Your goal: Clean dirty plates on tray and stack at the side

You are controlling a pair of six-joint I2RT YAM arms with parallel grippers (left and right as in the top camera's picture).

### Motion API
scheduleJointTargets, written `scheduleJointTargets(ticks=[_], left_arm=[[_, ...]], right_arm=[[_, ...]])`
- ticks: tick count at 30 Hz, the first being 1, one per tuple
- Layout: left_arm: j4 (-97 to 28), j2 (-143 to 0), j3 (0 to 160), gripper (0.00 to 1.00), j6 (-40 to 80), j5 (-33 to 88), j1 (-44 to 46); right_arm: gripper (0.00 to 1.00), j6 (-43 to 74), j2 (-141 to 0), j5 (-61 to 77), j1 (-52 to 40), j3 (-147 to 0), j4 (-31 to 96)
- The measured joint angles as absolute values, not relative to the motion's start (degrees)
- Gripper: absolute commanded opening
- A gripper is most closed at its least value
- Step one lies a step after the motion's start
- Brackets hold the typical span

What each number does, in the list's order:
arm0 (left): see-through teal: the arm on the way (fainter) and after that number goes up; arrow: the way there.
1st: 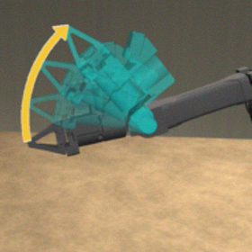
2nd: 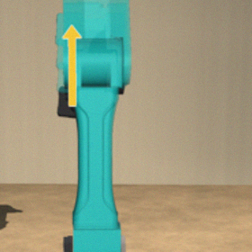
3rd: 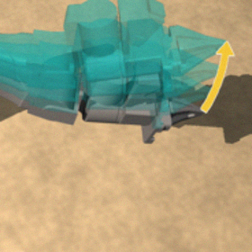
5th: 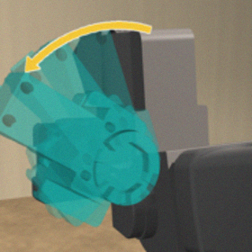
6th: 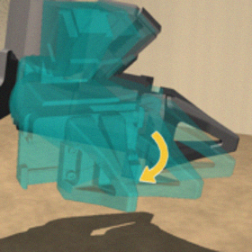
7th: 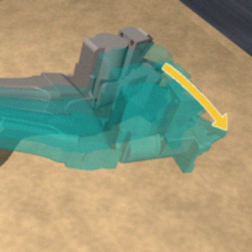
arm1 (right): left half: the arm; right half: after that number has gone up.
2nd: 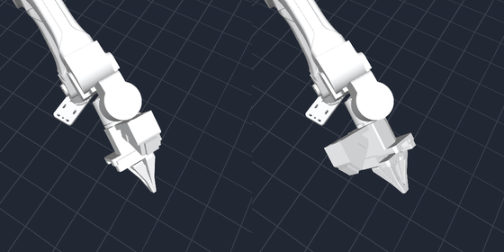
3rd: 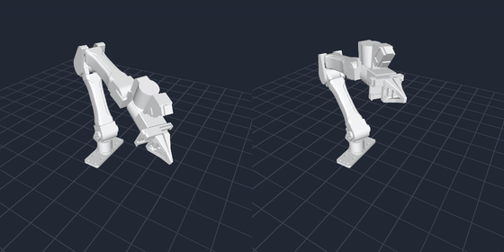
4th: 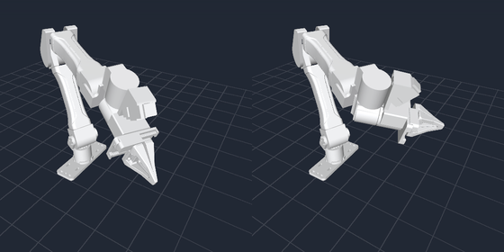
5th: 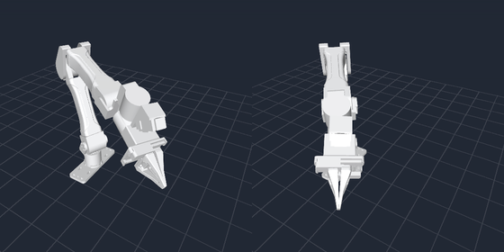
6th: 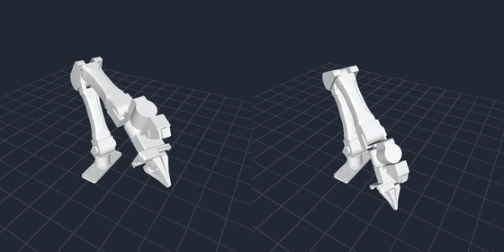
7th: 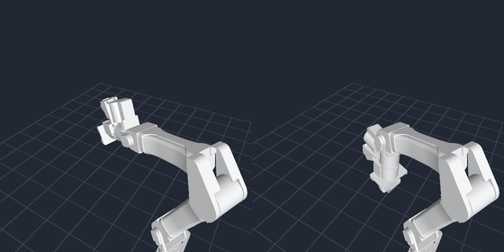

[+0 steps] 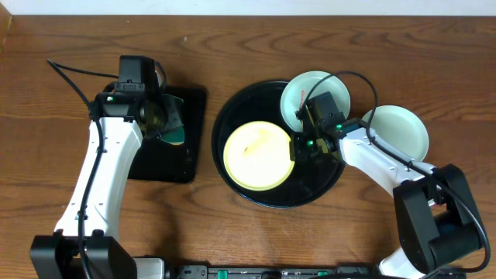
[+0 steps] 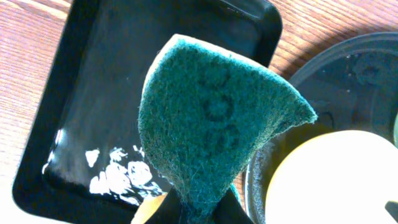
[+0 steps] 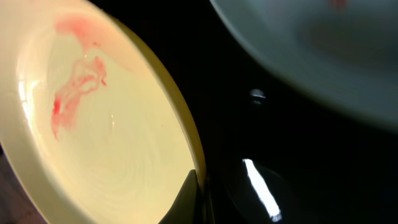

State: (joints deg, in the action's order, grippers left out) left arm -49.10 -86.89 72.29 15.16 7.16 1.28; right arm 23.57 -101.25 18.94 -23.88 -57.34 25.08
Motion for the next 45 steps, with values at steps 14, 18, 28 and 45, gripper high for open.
scheduleJointTargets(ticks=[14,18,28,45], left_arm=[[-49.01,-86.89,72.29,0.07,15.14,7.79,1.28],[-48.99,-86.89,72.29,0.07,14.92,7.79,1.28],[-47.48,-86.89,72.29,0.07,13.43,7.79,1.28],[-45.76,-86.89,72.29,0.08,10.85,7.81,4.78]], right_arm=[[0.38,22.74,-101.25,19.44,-24.29,-62.48,26.7],[0.39,29.89,-101.25,18.94,-25.17,-62.74,32.36],[0.26,40.12,-102.39,14.26,-33.45,-62.74,35.48],[0.28,42.96,-105.27,13.3,-34.74,-63.64,38.39]])
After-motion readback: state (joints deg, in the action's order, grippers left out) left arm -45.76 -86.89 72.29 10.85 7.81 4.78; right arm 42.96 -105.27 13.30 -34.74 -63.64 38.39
